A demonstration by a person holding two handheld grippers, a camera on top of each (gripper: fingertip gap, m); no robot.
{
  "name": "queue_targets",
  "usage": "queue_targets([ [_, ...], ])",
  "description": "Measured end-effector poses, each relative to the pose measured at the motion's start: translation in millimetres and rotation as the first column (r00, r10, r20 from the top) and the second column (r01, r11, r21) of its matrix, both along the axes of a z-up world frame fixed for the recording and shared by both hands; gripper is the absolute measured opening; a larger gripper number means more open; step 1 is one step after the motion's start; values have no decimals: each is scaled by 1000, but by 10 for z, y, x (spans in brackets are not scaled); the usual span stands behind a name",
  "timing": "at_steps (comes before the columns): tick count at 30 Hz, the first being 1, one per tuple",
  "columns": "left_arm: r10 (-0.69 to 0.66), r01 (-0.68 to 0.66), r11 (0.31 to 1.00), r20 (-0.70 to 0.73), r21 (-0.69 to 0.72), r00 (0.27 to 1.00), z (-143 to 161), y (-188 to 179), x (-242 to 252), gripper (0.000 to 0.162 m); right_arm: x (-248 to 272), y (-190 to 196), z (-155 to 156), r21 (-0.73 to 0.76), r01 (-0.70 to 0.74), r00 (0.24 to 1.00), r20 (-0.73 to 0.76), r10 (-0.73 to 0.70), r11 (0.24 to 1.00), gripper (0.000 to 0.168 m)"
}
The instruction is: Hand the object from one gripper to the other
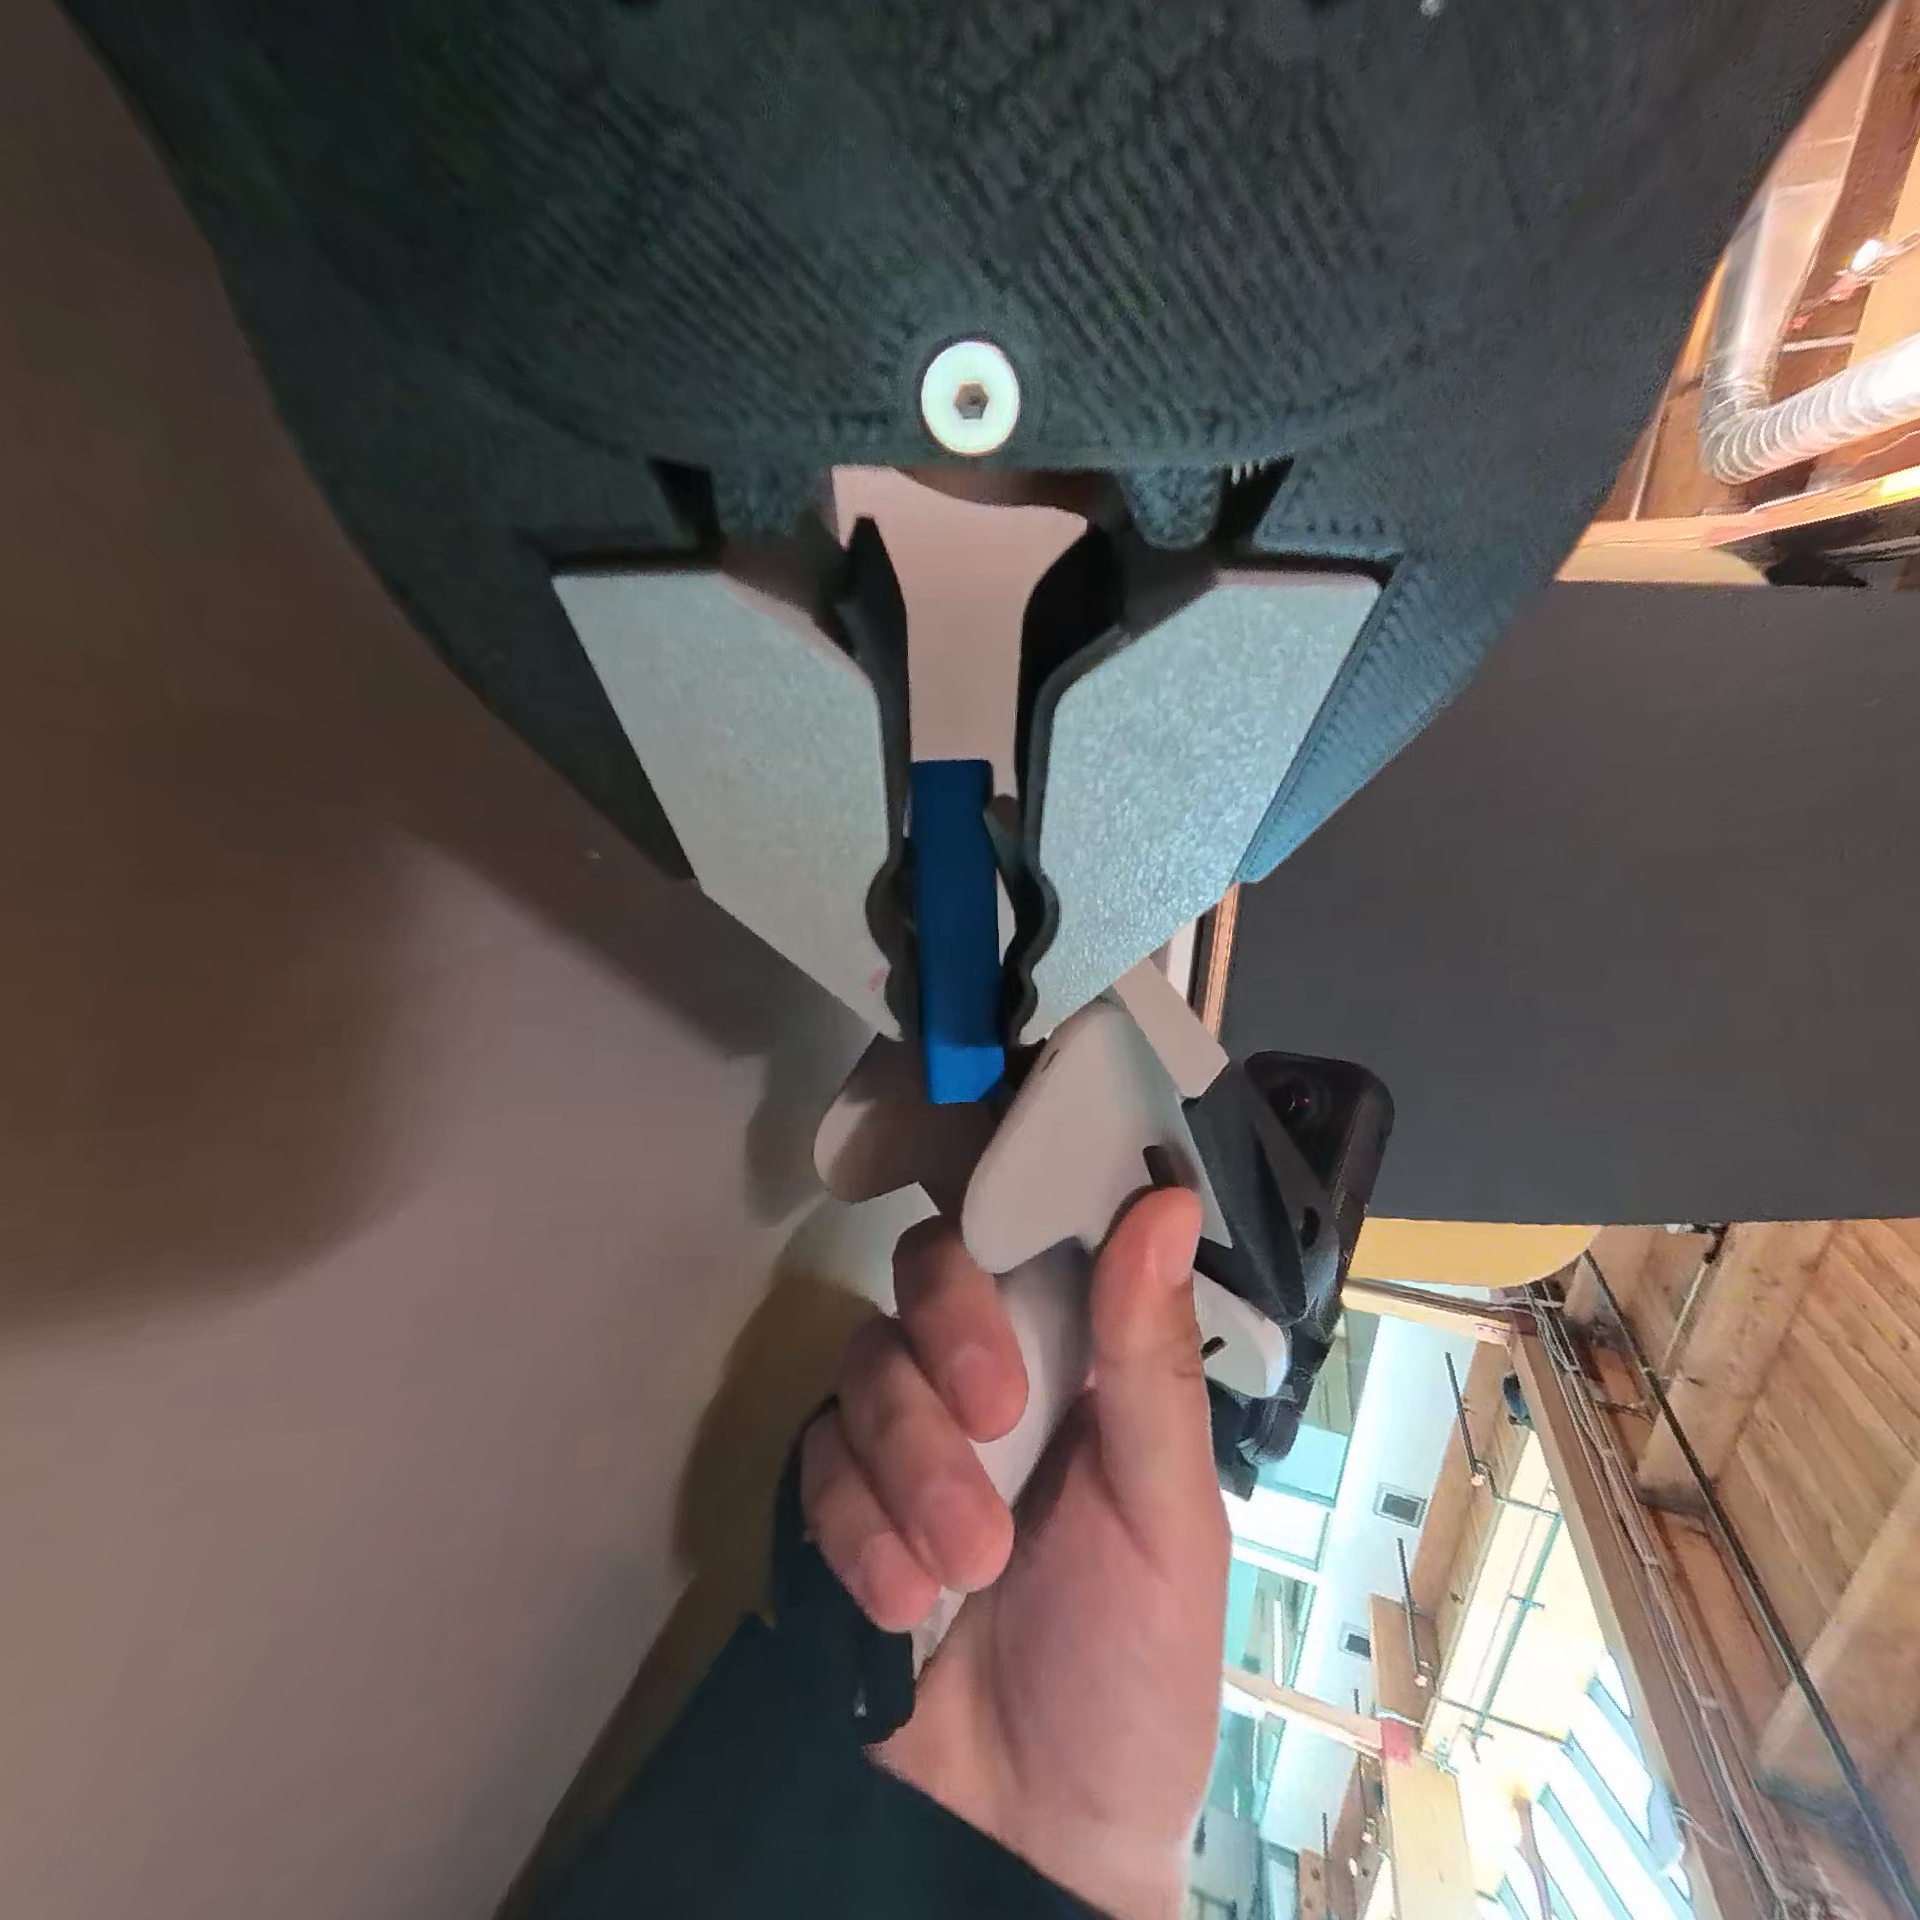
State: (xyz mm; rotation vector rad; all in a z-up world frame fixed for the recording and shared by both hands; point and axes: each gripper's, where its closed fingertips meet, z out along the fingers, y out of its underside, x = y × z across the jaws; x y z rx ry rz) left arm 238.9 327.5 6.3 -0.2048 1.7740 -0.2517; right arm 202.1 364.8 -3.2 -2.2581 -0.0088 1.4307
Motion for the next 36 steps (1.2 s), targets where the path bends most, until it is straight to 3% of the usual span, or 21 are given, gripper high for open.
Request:
queue_targets([
  [3, -4, 5, 999, 17, -41, 1000, 42, 13, 1, 13, 31, 27, 10, 18, 12, 1000, 9, -12, 1000, 31],
  [6, -30, 36, 963, 28, -266, 999, 209, 49, -50, 14, 189, 175, 182, 147, 103, 994, 27, -108, 984, 40],
  [8, -21, 39, 887, 43, -461, 999, 380, 156, -74, 13, 333, 250, 376, 275, 166, 983, 29, -181, 947, 45],
  [9, -24, 39, 814, 34, -579, 999, 453, 215, -79, 12, 406, 273, 488, 342, 196, 976, 24, -217, 919, 48],
  [11, -11, 19, 595, 15, -803, 1000, 592, 388, -66, 13, 475, 259, 713, 460, 218, 970, -1, -245, 861, 50],
  [14, -156, 19, 96, 4, -995, 988, 740, 500, -101, 12, 431, 200, 937, 606, 182, 970, 19, -243, 775, 51],
  [16, -183, 32, -154, 60, -988, 981, 830, 644, -127, 13, 370, 175, 967, 653, 143, 970, 59, -238, 744, 51],
  [18, -196, 40, -287, 100, -957, 975, 883, 744, -154, 12, 265, 131, 958, 657, 96, 980, 68, -185, 747, 52],
  [22, -194, 54, -418, 147, -907, 970, 916, 801, -149, 12, 99, 136, 882, 638, 55, 989, 69, -128, 768, 56],
  [25, -210, 36, -464, 150, -885, 966, 863, 731, -98, 12, 22, 232, 764, 620, 57, 981, 110, -159, 782, 48],
  [27, -224, 14, -483, 139, -875, 965, 823, 692, -68, 13, 39, 307, 675, 618, 68, 966, 156, -207, 783, 23],
  [28, -222, 9, -492, 136, -870, 966, 808, 695, -60, 12, 37, 316, 652, 614, 70, 965, 157, -209, 786, 20],
  [30, -248, -14, -468, 116, -884, 962, 783, 671, -59, 13, 39, 301, 625, 572, 77, 976, 124, -179, 817, 16],
  [32, -246, -47, -333, 38, -942, 969, 724, 686, -60, 14, 69, 278, 608, 505, 95, 986, 71, -152, 858, 13],
  [33, -214, -58, -220, -10, -974, 977, 676, 729, -66, 24, 116, 285, 614, 476, 127, 986, 38, -164, 870, 13],
  [35, -122, -68, 90, -79, -994, 989, 572, 814, -96, 42, 193, 256, 652, 392, 174, 985, -60, -163, 903, 13],
  [36, -47, -66, 261, -81, -963, 996, 535, 872, -111, 42, 202, 214, 667, 336, 174, 983, -116, -142, 926, 13],
])
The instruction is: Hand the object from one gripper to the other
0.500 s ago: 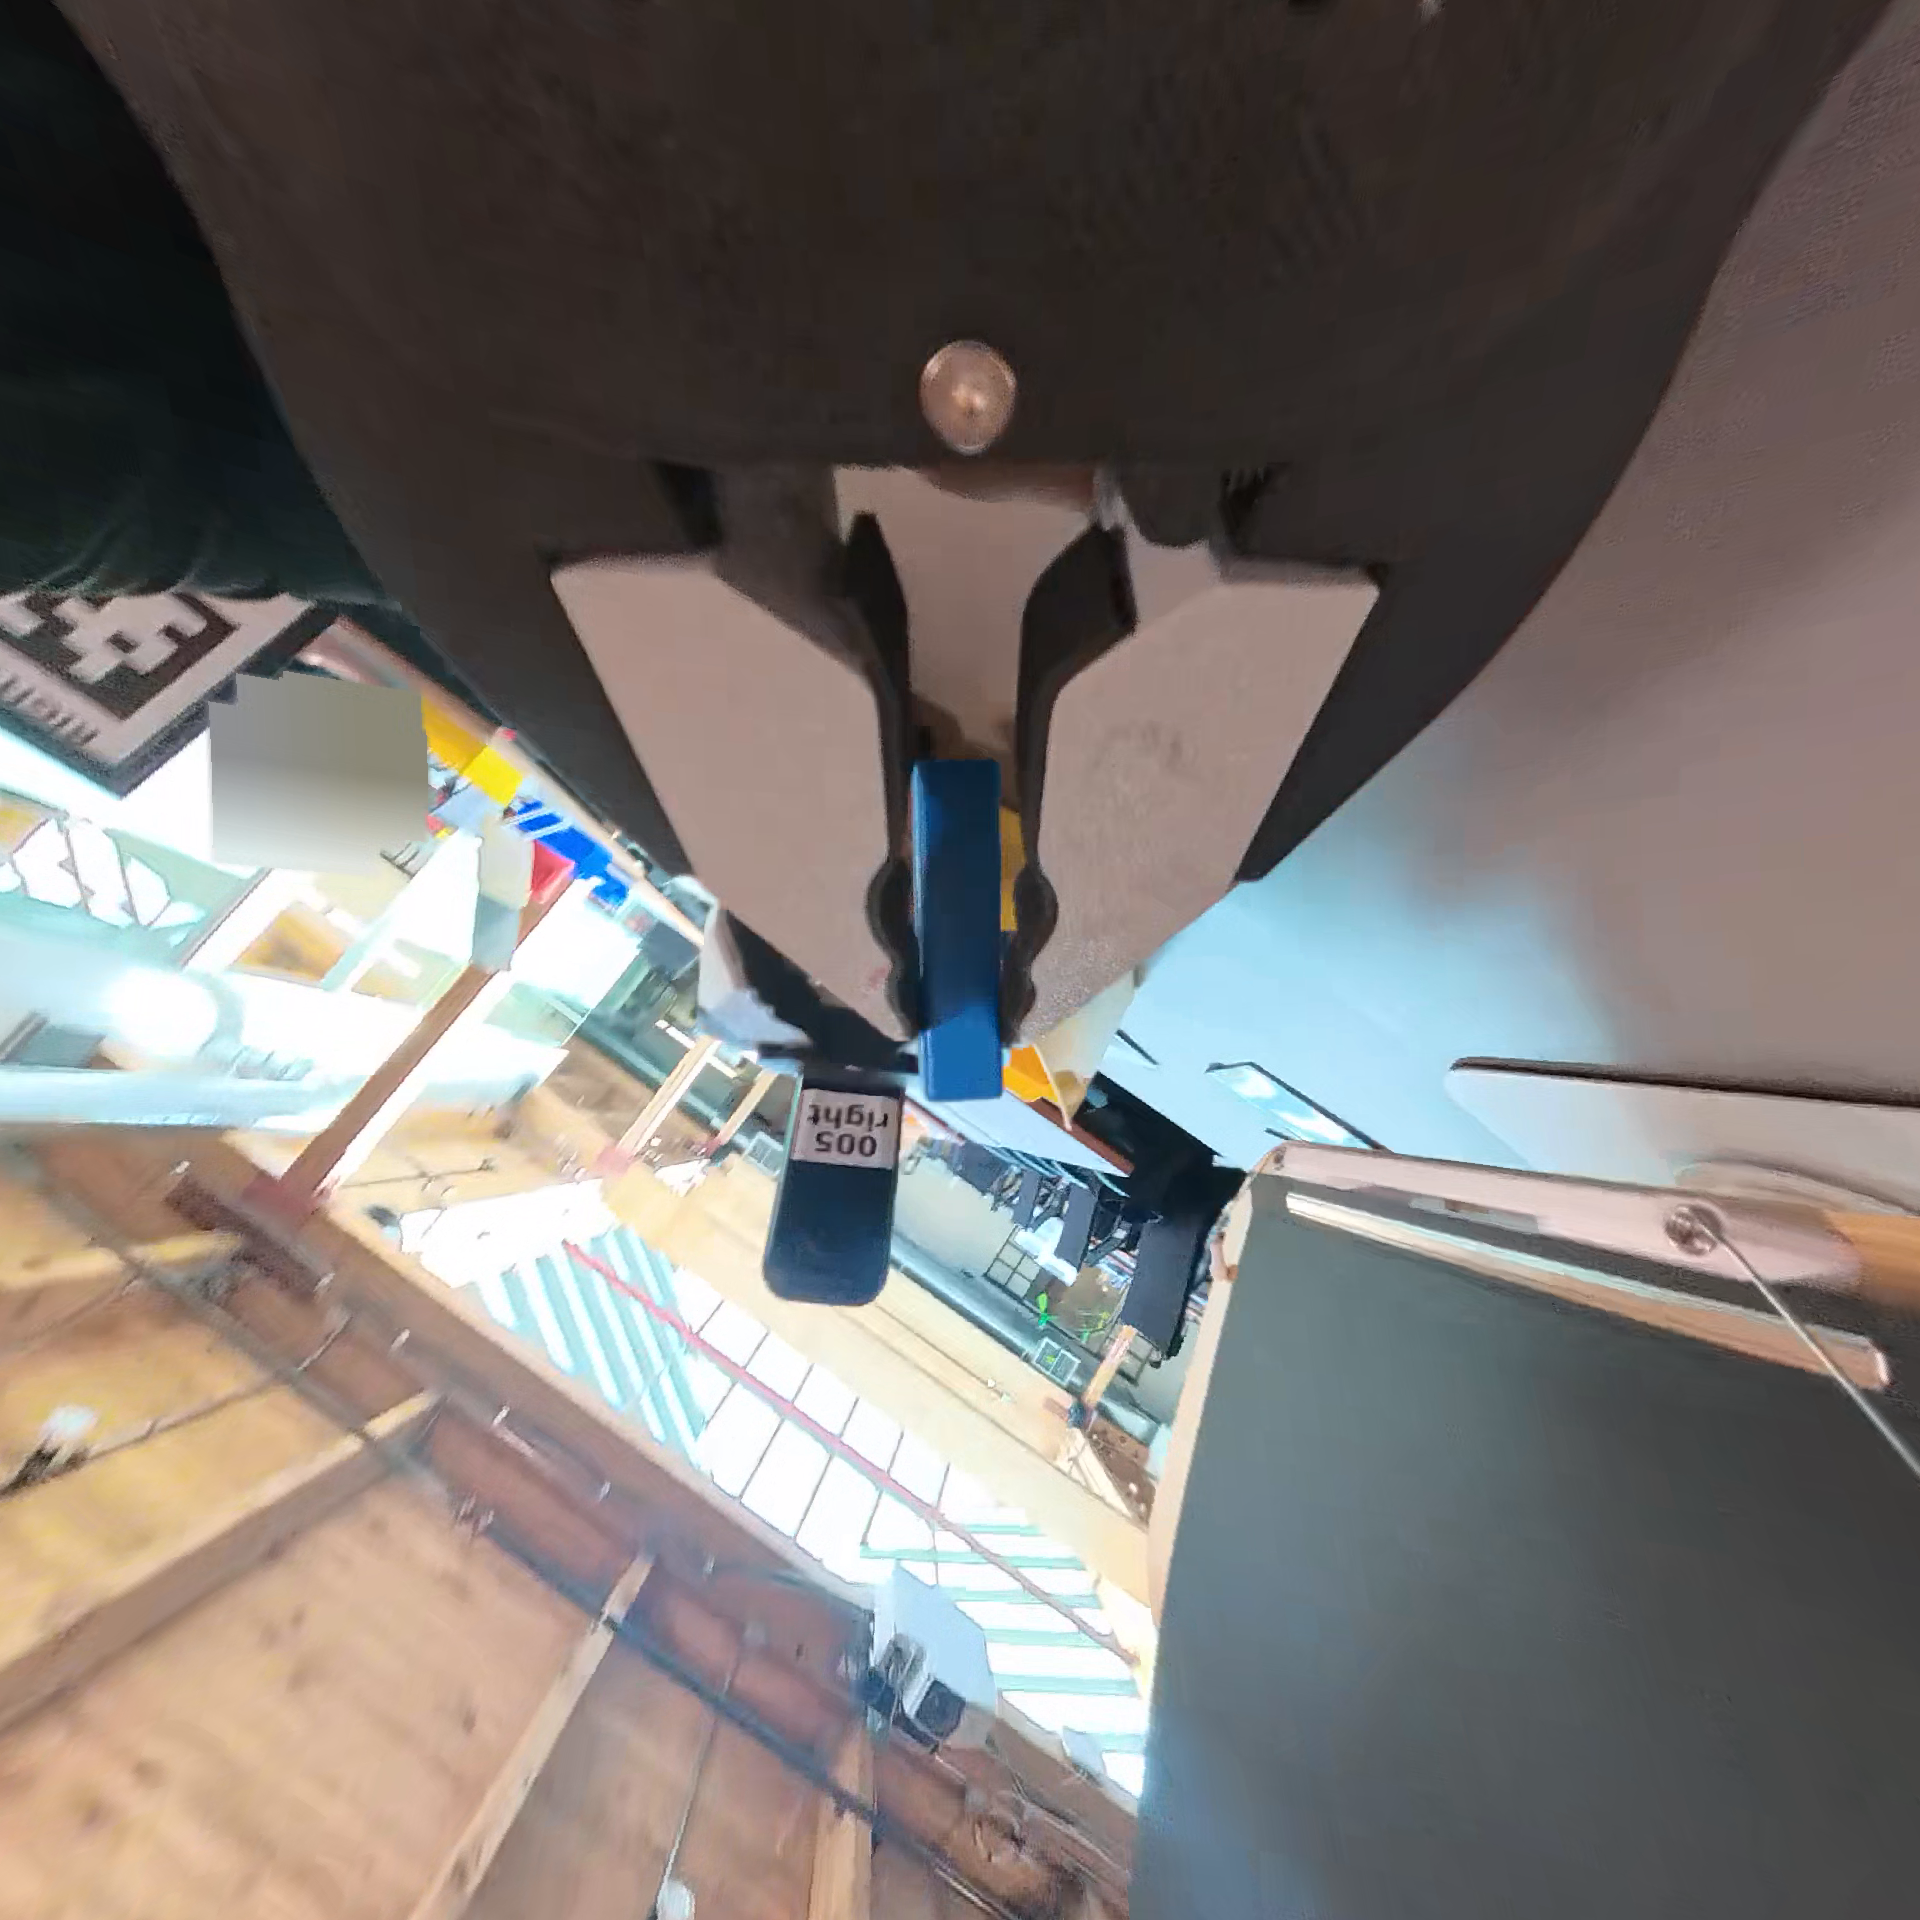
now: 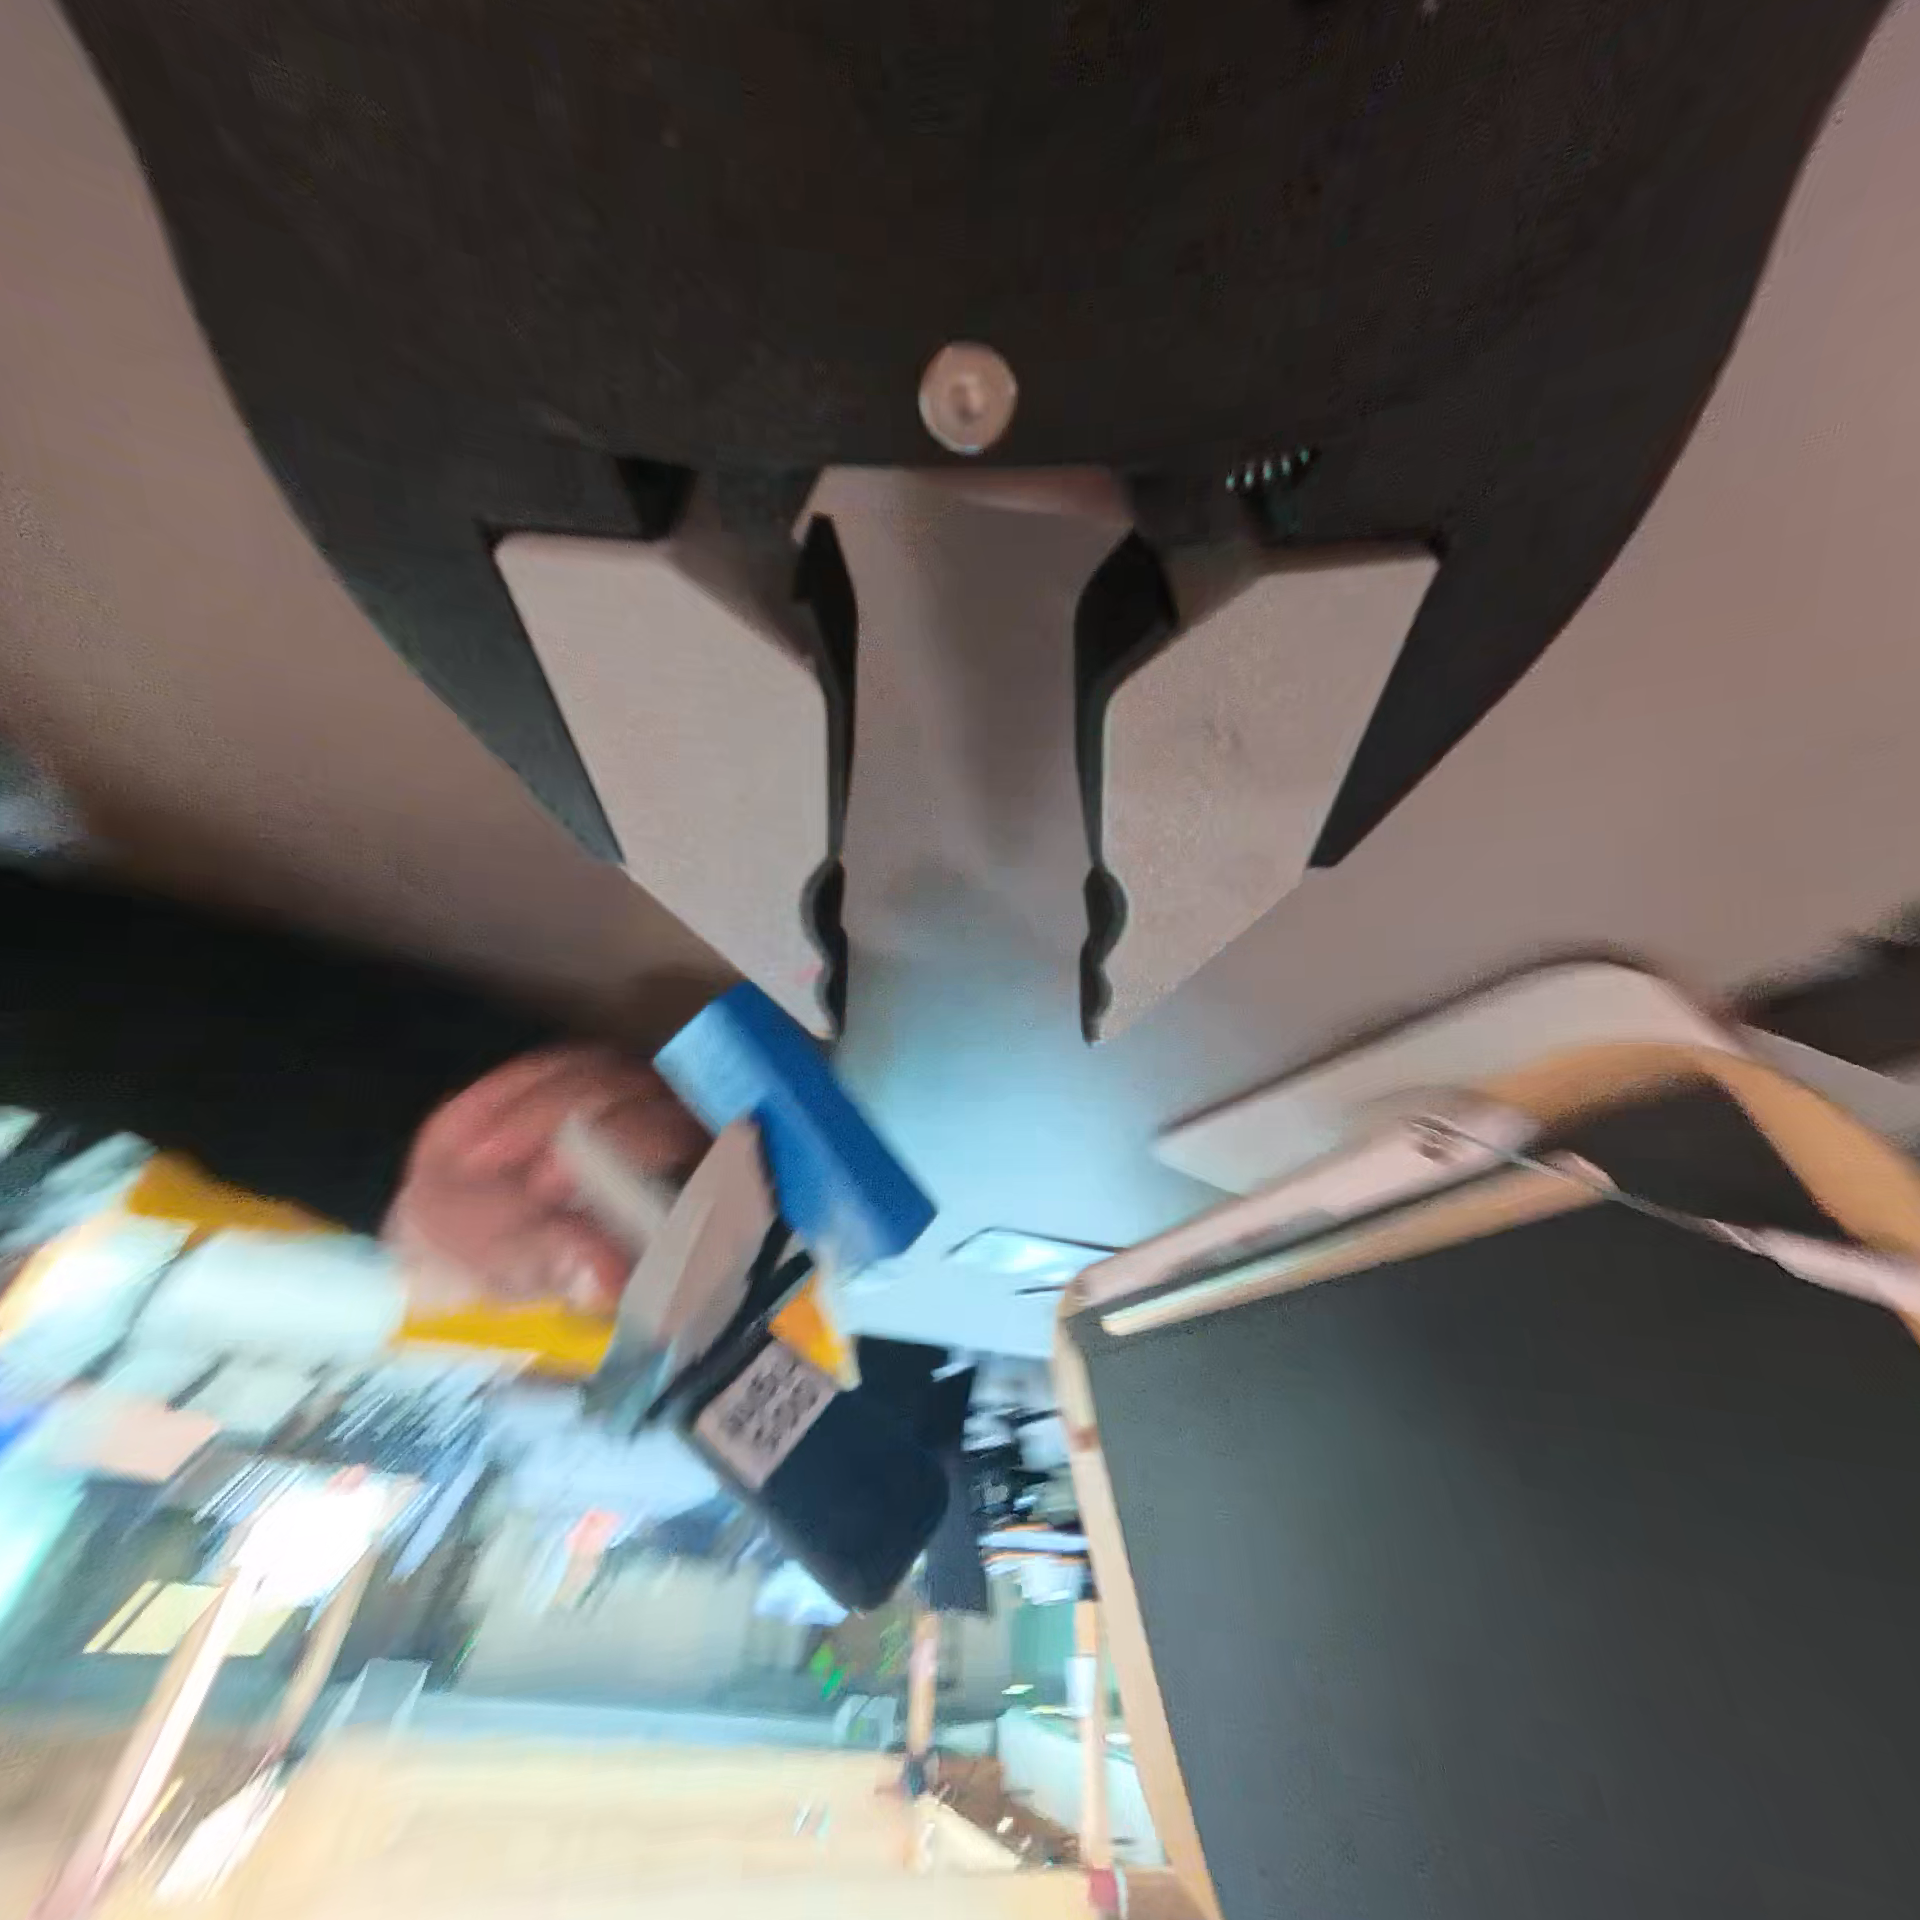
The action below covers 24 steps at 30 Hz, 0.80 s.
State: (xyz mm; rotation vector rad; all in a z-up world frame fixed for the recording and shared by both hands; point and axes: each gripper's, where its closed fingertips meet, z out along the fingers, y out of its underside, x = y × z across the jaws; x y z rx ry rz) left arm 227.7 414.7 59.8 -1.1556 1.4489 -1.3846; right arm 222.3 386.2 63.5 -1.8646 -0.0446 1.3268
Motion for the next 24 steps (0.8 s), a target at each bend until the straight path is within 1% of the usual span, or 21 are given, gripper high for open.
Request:
queue_targets([
  [1, 55, -60, 979, 27, 194, 998, -30, 38, -18, 47, -5, -44, 32, -36, -31, 997, -67, 29, 999, 13],
  [2, 79, -100, 924, 74, 369, 994, -41, 17, -44, 57, -12, -73, 61, -63, -53, 992, -121, 45, 997, 13],
  [3, 85, -147, 846, 142, 513, 986, -15, -34, -73, 60, -23, -94, 60, -92, -68, 988, -146, 55, 993, 13],
  [4, 83, -208, 744, 221, 635, 972, 27, -95, -101, 54, -42, -111, 32, -121, -82, 987, -150, 63, 989, 13],
  [5, 67, -264, 626, 286, 734, 956, 57, -171, -118, 53, -58, -117, -6, -149, -88, 987, -149, 66, 985, 13],
  [6, 51, -300, 502, 319, 811, 946, 46, -240, -114, 52, -68, -117, -50, -179, -89, 987, -146, 63, 980, 13],
  [7, 38, -314, 392, 326, 865, 944, 5, -295, -94, 52, -74, -115, -93, -205, -87, 988, -141, 59, 975, 13],
  [8, 18, -317, 309, 327, 897, 945, -44, -354, -74, 52, -79, -111, -120, -225, -86, 989, -139, 55, 971, 13],
  [9, -6, -321, 248, 333, 914, 943, -78, -412, -62, 52, -85, -112, -130, -236, -87, 988, -143, 54, 968, 13],
  [10, -23, -335, 200, 346, 921, 938, -85, -448, -55, 50, -95, -117, -126, -241, -92, 987, -150, 57, 966, 13],
  [12, -32, -383, 126, 390, 915, 920, -33, -462, -50, 45, -105, -121, -102, -243, -95, 984, -167, 55, 965, 13],
  [14, -56, -440, 45, 442, 897, 895, 30, -484, -52, 28, -123, -123, -66, -242, -100, 980, -191, 54, 965, 13],
  [15, -65, -461, -7, 460, 887, 886, 43, -492, -49, 24, -137, -127, -35, -239, -107, 976, -211, 56, 965, 13],
  [16, -61, -472, -38, 469, 881, 881, 53, -485, -41, 24, -133, -126, -12, -234, -105, 974, -222, 52, 966, 13],
  [17, -54, -469, -30, 467, 883, 882, 56, -482, -34, 23, -119, -122, -3, -230, -98, 974, -221, 46, 968, 12],
  [18, -43, -464, 0, 463, 886, 885, 62, -470, -28, 22, -107, -118, 1, -222, -92, 976, -213, 44, 971, 12],
  [19, -29, -458, 37, 459, 888, 888, 69, -450, -25, 21, -93, -108, 5, -208, -81, 979, -199, 39, 975, 13],
  [20, -17, -456, 93, 459, 885, 888, 81, -437, -34, 15, -62, -84, -5, -195, -53, 985, -171, 19, 979, 19],
  [22, 35, -417, 259, 423, 871, 906, 78, -364, -50, 14, 64, -33, -9, -141, 29, 996, -80, -40, 990, 21],
  [23, 57, -392, 352, 399, 850, 915, 91, -323, -58, 13, 136, -21, 26, -97, 66, 997, -35, -70, 993, 23],
  [24, 73, -350, 461, 359, 815, 931, 96, -289, -63, 14, 204, -16, 76, -43, 101, 995, 14, -100, 994, 26],
])
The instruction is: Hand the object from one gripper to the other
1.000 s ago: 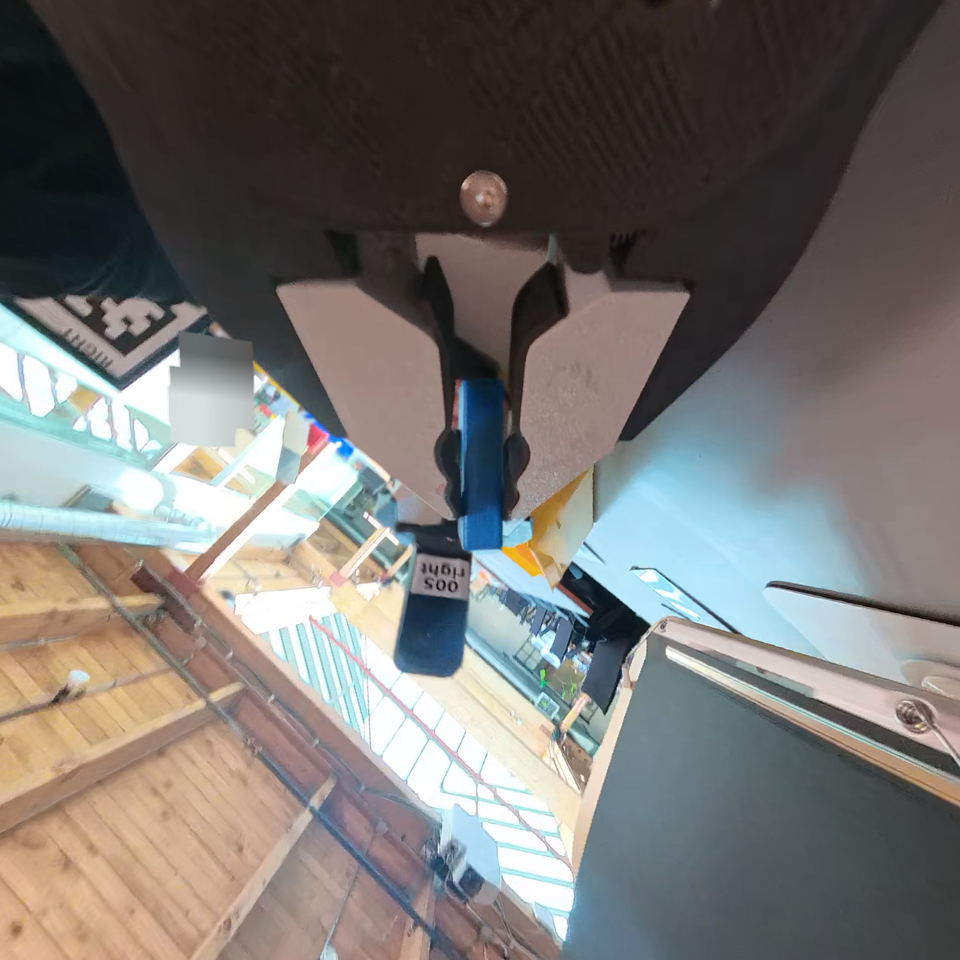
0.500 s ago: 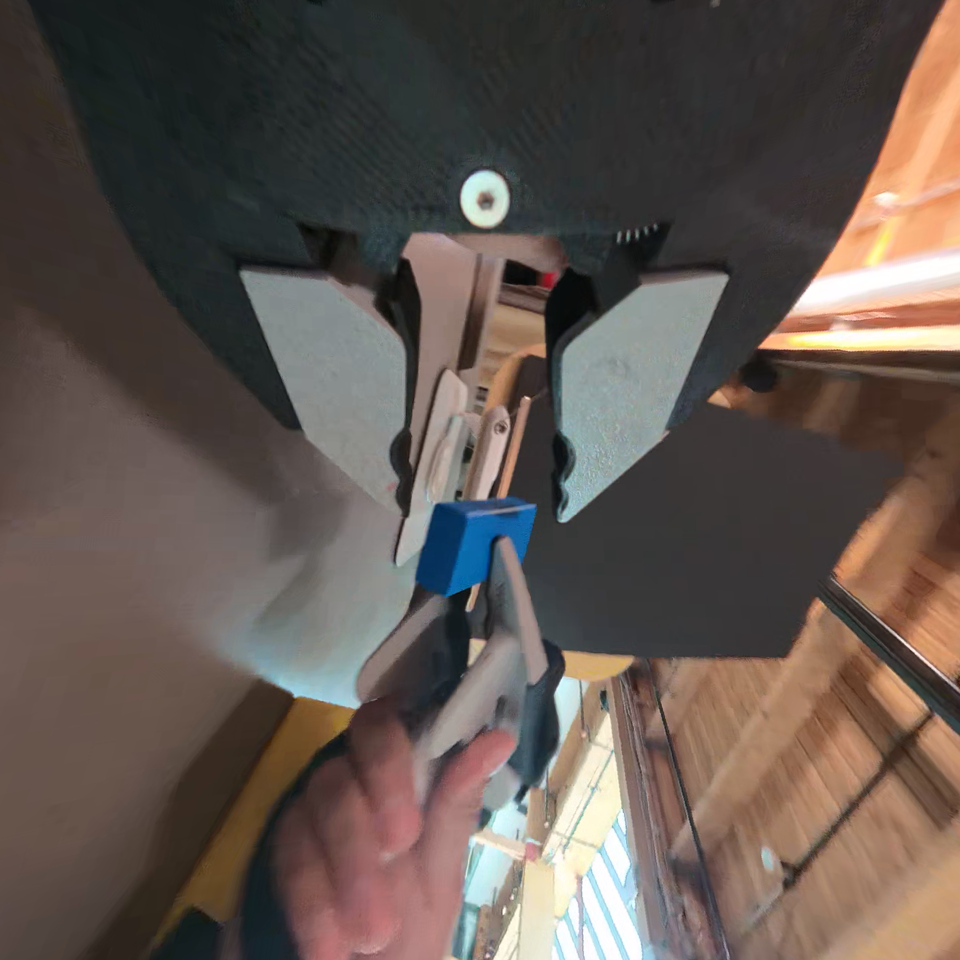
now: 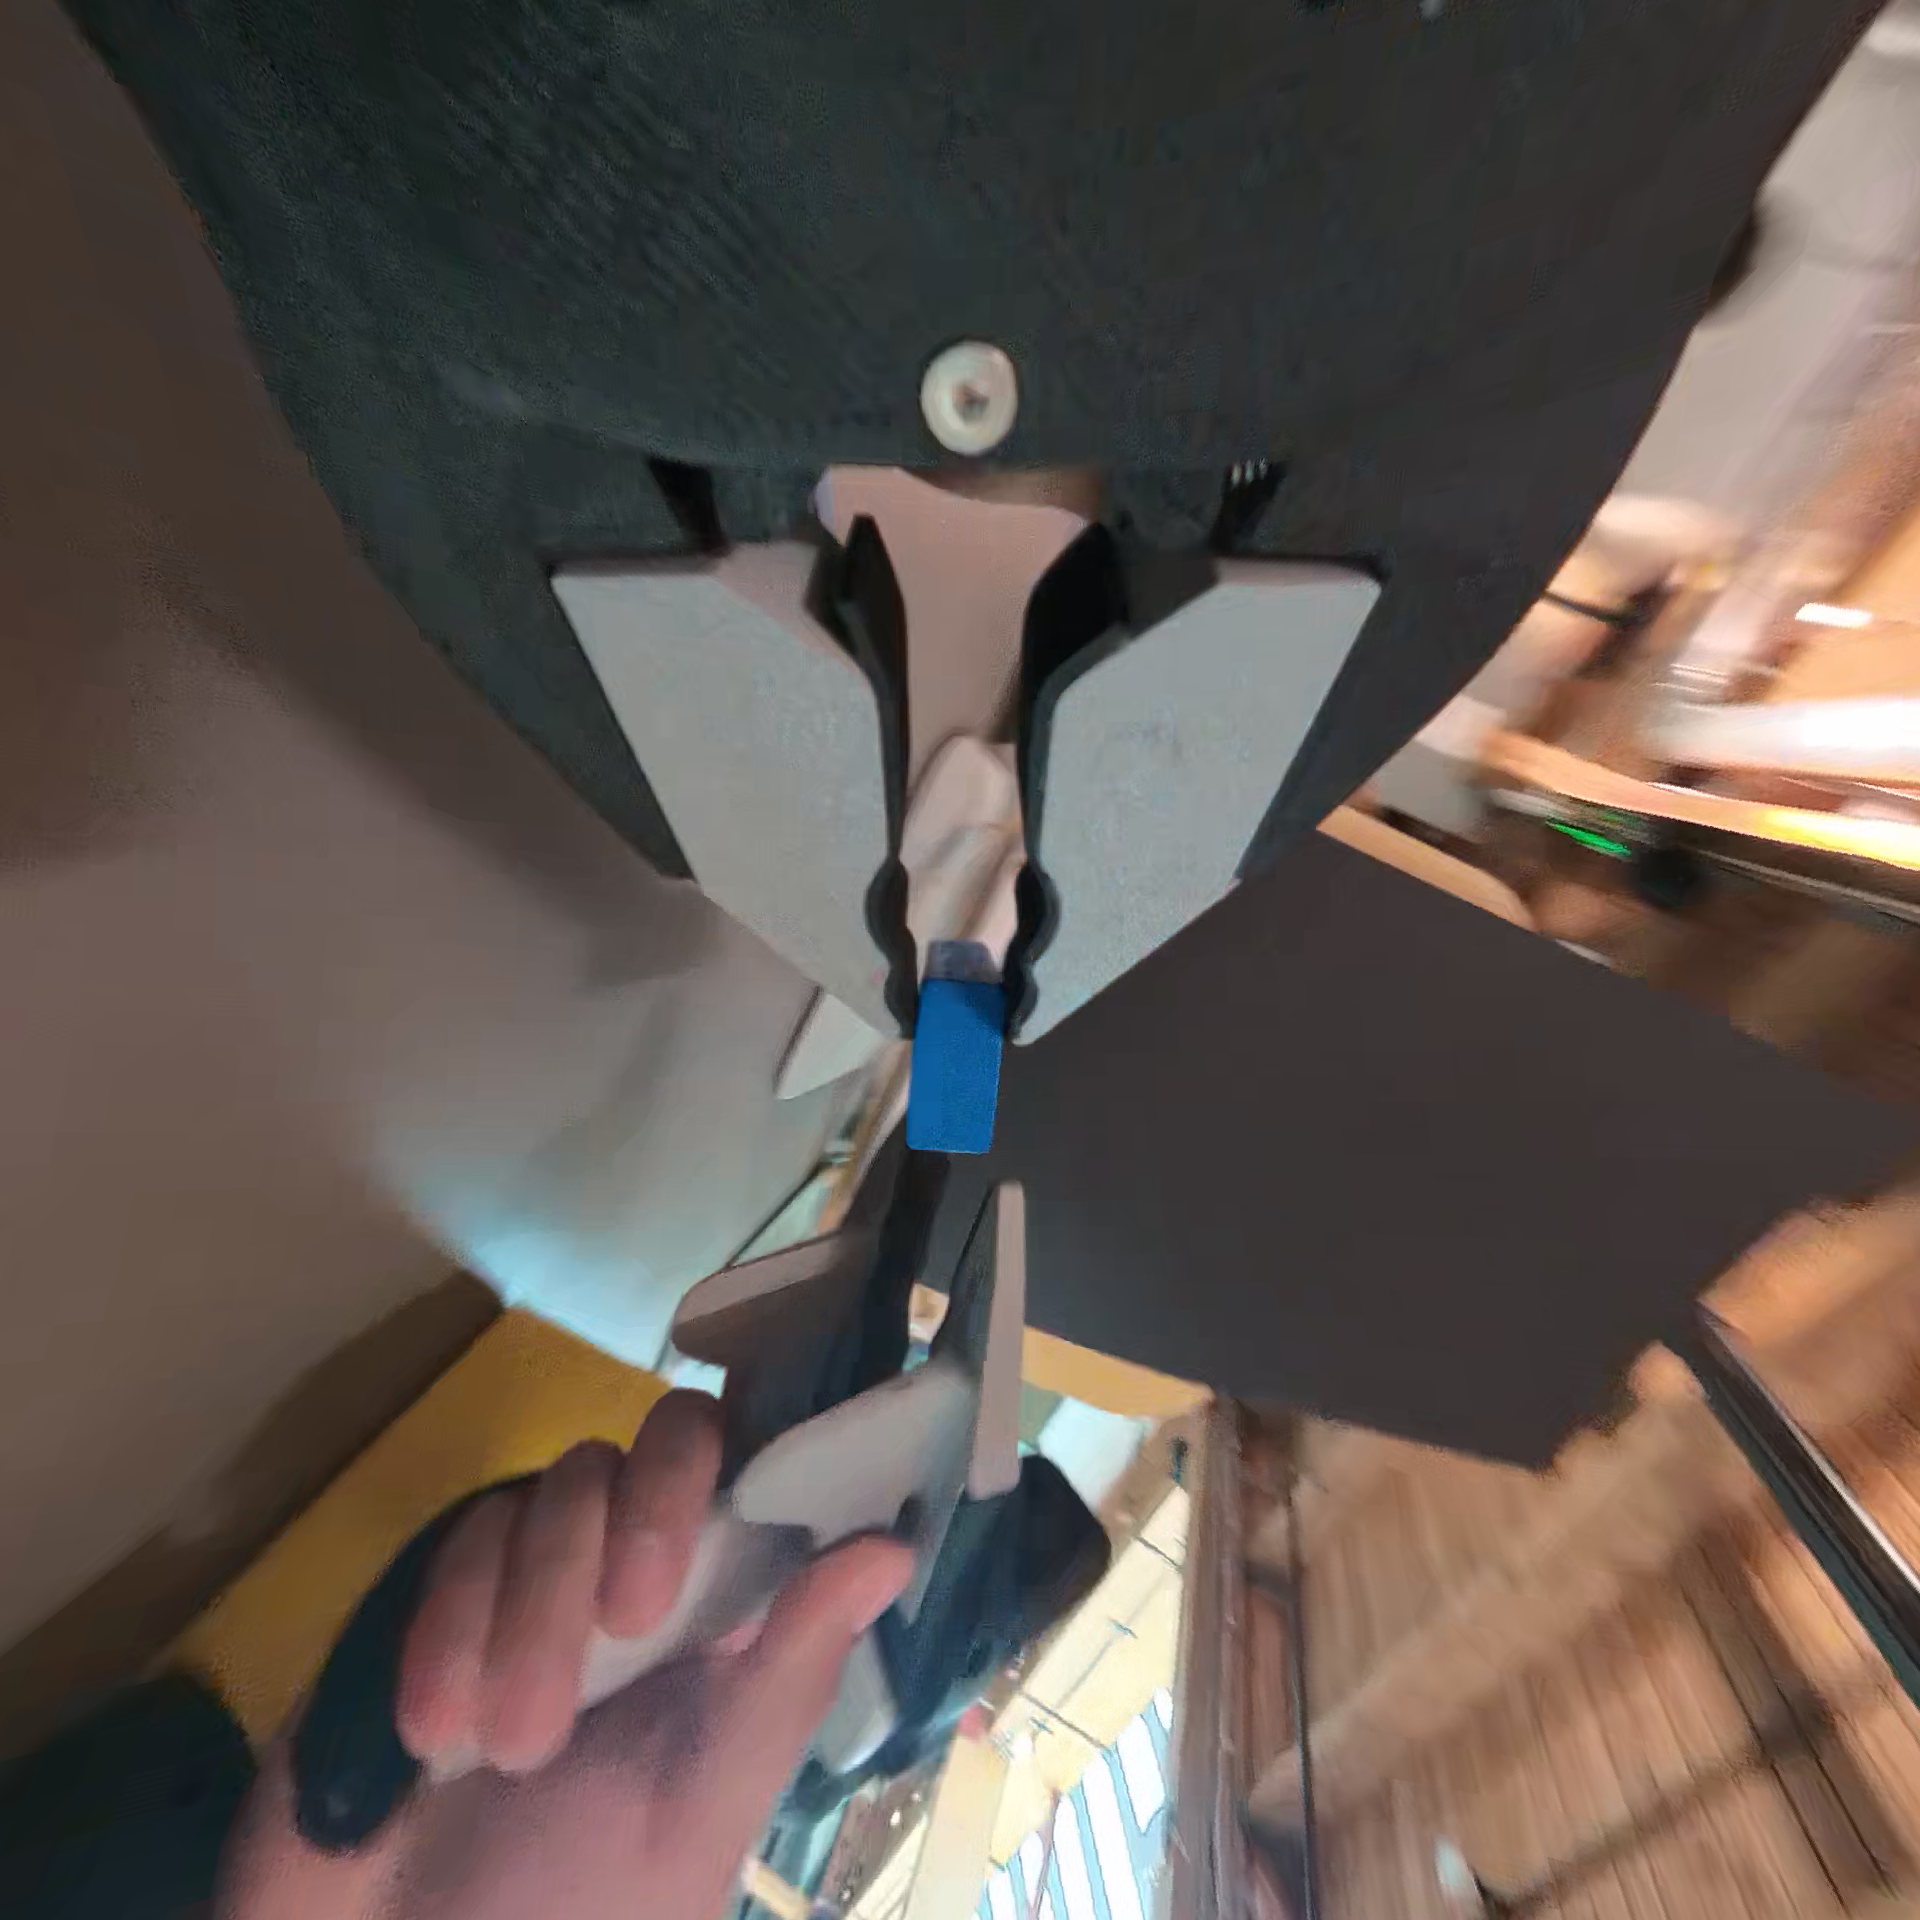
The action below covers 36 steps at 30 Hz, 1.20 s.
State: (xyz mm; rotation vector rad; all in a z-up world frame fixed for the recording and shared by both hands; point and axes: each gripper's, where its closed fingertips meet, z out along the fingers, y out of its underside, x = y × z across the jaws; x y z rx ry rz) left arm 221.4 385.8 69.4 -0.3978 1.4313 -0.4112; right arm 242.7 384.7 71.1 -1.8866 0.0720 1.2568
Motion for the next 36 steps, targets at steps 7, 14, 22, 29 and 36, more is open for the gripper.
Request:
queue_targets([
  [7, -438, 153, 535, -118, -831, 891, 16, -81, -64, 12, -209, -231, 183, 303, -175, 897, 441, 25, 937, 49],
  [14, -645, 46, 167, -74, -985, 761, -39, -189, -143, 14, -483, -182, -311, 168, -289, 781, 611, 130, 942, 17],
  [22, -61, -77, 909, -313, -410, 948, -344, 371, -63, 63, -235, -147, -218, -124, -183, 983, -53, 178, 975, 13],
  [29, 92, -68, 966, -85, 251, 992, -298, 8, 23, 58, -340, -243, -313, -223, -253, 964, -134, 228, 941, 13],
  [36, 72, -56, 990, -123, 130, 990, -309, 46, 49, 16, -523, -315, -291, -181, -330, 944, -90, 319, 927, 20],
])
